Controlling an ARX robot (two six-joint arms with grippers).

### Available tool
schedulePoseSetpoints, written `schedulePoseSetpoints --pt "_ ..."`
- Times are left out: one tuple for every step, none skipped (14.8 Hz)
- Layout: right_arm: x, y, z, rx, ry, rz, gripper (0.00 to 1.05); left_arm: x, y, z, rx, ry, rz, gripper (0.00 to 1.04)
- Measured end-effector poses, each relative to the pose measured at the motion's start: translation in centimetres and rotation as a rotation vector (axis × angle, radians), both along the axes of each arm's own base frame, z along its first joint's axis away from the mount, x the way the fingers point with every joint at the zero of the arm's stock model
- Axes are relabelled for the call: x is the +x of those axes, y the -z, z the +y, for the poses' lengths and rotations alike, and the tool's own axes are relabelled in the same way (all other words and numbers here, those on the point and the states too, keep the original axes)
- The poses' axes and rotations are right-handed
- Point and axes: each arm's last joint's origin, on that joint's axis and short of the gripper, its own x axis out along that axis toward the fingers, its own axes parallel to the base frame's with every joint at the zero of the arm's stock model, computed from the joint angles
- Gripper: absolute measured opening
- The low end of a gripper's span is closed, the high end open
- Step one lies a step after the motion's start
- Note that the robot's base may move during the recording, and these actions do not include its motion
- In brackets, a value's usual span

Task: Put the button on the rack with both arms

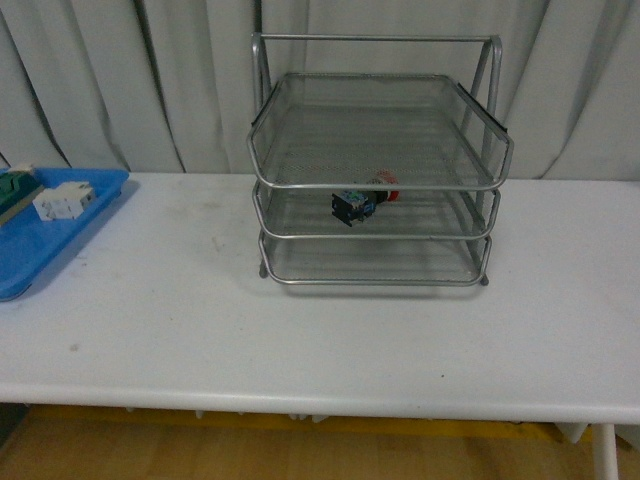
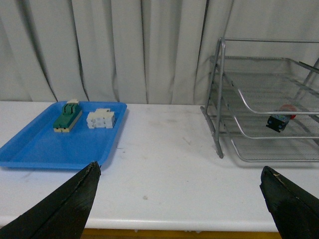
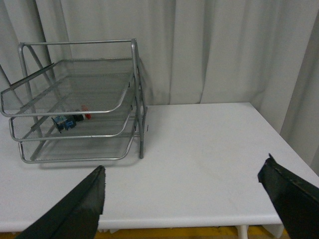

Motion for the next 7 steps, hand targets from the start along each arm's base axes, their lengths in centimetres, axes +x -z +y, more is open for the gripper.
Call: schedulePoseSetpoints --pt "0.0 0.0 0.0 0.0 0.0 0.0 0.99 0.0 0.0 0.0 0.0 0.0 0.0 0.98" --pt "0.0 0.0 0.0 0.0 0.0 0.0 0.97 0.0 0.0 0.0 0.0 0.0 0.0 0.98" --pt "0.0 0.0 0.0 0.0 0.0 0.0 0.98 0.0 0.0 0.0 0.0 0.0 0.0 0.98" --pt "0.0 0.0 0.0 0.0 0.0 0.0 0.98 0.0 0.0 0.0 0.0 0.0 0.0 0.98" --pt "0.0 0.0 0.0 0.0 0.0 0.0 0.98 0.0 0.0 0.0 0.0 0.0 0.0 0.98" --pt "0.0 0.0 0.0 0.0 0.0 0.0 0.98 0.0 0.0 0.0 0.0 0.0 0.0 0.98" --pt "0.0 0.0 0.0 0.0 0.0 0.0 0.98 0.0 0.0 0.0 0.0 0.0 0.0 0.98"
